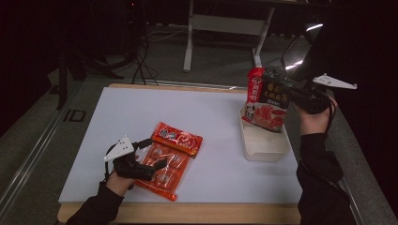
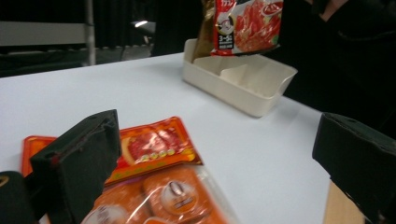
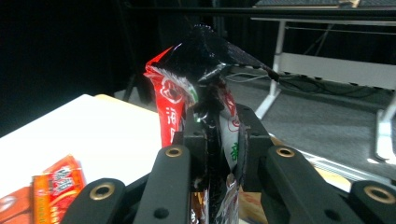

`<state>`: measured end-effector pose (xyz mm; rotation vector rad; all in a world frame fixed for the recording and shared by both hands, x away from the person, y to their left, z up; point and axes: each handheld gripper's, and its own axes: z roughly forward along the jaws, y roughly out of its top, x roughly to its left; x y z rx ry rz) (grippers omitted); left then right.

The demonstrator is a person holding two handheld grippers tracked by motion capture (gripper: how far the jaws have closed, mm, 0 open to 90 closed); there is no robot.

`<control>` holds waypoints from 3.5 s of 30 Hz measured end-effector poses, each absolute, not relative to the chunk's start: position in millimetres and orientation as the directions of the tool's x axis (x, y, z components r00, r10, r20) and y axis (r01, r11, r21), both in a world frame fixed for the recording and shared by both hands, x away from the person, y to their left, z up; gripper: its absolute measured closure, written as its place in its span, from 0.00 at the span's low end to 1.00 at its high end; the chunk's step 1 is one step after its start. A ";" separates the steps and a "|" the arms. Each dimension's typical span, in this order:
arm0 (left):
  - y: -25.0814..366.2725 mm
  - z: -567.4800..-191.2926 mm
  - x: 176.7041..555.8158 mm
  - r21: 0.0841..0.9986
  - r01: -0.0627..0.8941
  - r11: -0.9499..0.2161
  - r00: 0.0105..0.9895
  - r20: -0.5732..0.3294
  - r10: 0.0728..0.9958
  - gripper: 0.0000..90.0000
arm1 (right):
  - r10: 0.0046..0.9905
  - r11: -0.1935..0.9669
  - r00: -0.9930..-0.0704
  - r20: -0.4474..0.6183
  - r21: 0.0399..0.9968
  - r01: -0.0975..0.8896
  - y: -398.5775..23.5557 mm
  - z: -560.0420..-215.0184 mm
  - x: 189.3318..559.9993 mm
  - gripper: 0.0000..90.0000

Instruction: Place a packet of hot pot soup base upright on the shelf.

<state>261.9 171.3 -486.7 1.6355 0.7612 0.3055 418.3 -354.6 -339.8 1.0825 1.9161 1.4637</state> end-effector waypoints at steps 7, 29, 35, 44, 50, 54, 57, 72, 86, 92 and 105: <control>175.4 -495.3 263.8 0.939 0.339 -0.059 0.728 -0.222 0.649 0.01 | 0.831 0.103 -0.549 0.090 0.945 0.310 -356.3 -353.9 431.0 0.86; 177.8 -501.5 266.0 0.933 0.360 -0.021 0.717 -0.262 0.646 0.01 | 0.773 0.183 -0.631 0.068 0.928 0.325 -352.2 -386.1 452.0 0.84; 179.0 -502.1 266.1 0.932 0.363 -0.017 0.715 -0.266 0.646 0.01 | 0.763 0.184 -0.639 0.097 0.915 0.359 -349.9 -397.8 454.0 0.83; 180.9 -504.0 266.6 0.932 0.361 -0.015 0.716 -0.267 0.645 0.01 | 0.770 0.180 -0.630 0.100 0.913 0.366 -353.1 -407.6 452.2 0.82; 182.4 -503.3 266.7 0.940 0.341 -0.007 0.722 -0.257 0.643 0.01 | 0.786 0.116 -0.601 0.147 0.919 0.376 -366.4 -420.4 448.2 0.80; 181.6 -504.4 266.5 0.938 0.346 -0.020 0.721 -0.252 0.646 0.01 | 0.794 0.083 -0.580 0.182 0.912 0.401 -374.9 -424.4 446.9 0.79; 181.1 -504.4 266.4 0.940 0.339 -0.030 0.721 -0.239 0.650 0.01 | 0.796 0.087 -0.576 0.185 0.908 0.411 -378.3 -424.4 444.6 0.73; 184.3 -506.4 270.4 0.925 0.376 -0.058 0.711 -0.248 0.658 0.01 | 0.812 0.063 -0.562 0.157 0.934 0.352 -372.0 -375.8 414.4 0.45; 186.8 -502.1 272.0 0.905 0.409 -0.114 0.713 -0.239 0.660 0.05 | 0.772 0.024 -0.621 0.139 0.969 0.247 -348.8 -351.0 366.9 0.15; 187.3 -500.7 273.1 0.903 0.408 -0.130 0.726 -0.236 0.646 0.07 | 0.728 0.053 -0.669 0.148 0.961 0.270 -333.5 -355.7 347.2 0.16; 194.1 -495.7 277.1 0.904 0.393 -0.166 0.748 -0.210 0.629 0.31 | 0.621 0.118 -0.772 0.135 0.958 0.263 -303.5 -374.9 300.6 0.17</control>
